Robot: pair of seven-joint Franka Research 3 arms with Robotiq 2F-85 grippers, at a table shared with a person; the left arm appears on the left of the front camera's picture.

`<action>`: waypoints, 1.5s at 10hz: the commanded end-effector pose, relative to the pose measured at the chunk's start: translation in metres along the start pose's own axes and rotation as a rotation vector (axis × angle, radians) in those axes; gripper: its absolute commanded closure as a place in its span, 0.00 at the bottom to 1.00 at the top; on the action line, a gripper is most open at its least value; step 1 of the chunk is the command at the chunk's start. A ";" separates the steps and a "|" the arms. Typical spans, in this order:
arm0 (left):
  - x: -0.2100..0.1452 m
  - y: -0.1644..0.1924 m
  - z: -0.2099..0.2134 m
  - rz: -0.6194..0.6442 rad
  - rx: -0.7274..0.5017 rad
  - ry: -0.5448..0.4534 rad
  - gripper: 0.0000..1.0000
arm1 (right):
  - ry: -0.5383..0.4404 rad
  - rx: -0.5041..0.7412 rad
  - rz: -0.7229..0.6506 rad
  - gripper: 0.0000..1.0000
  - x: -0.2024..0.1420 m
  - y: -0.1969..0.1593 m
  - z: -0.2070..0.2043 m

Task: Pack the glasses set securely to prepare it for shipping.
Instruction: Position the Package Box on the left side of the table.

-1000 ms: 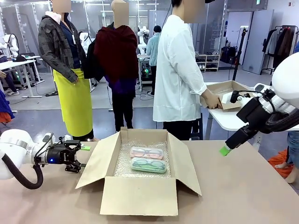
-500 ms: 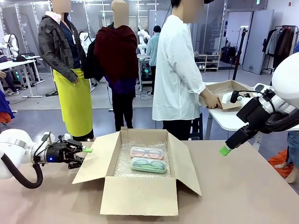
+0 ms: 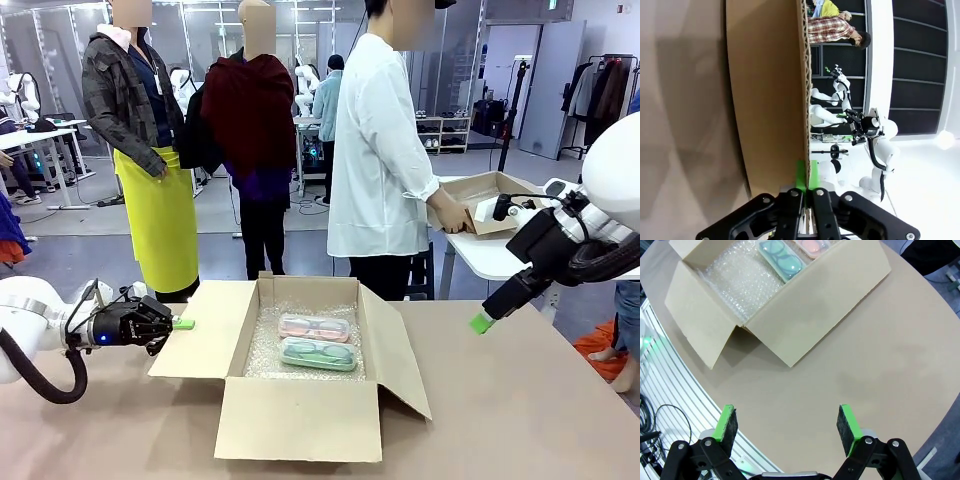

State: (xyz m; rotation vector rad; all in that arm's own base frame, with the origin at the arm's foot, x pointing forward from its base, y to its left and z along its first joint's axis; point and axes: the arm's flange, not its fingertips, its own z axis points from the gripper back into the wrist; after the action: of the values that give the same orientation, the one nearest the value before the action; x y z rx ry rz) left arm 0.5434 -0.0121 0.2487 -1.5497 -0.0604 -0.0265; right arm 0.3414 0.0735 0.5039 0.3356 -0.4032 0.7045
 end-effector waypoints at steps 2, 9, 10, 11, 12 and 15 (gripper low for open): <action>0.000 0.000 0.000 0.000 0.000 0.000 1.00 | 0.011 -0.002 -0.005 0.00 0.000 0.000 0.001; -0.019 -0.008 0.077 -0.055 0.093 -0.012 0.98 | 0.011 -0.002 -0.005 0.00 0.000 0.000 0.001; -0.027 -0.011 0.107 -0.056 0.096 -0.035 0.98 | 0.011 -0.002 -0.005 0.00 0.000 0.000 0.001; -0.036 -0.014 0.141 -0.060 0.119 -0.025 0.98 | 0.011 -0.002 -0.005 0.00 0.000 0.000 0.001; -0.044 -0.019 0.180 -0.071 0.119 -0.036 0.98 | 0.011 -0.002 -0.005 0.00 0.000 0.000 0.001; -0.057 -0.031 0.272 -0.074 0.095 -0.059 0.98 | 0.011 -0.002 -0.005 0.00 0.000 0.000 0.001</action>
State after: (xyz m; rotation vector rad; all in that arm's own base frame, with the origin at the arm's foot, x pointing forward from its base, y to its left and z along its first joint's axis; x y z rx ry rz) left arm 0.4687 0.2417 0.2823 -1.4190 -0.1732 0.0080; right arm 0.3416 0.0727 0.5039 0.3365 -0.4037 0.7029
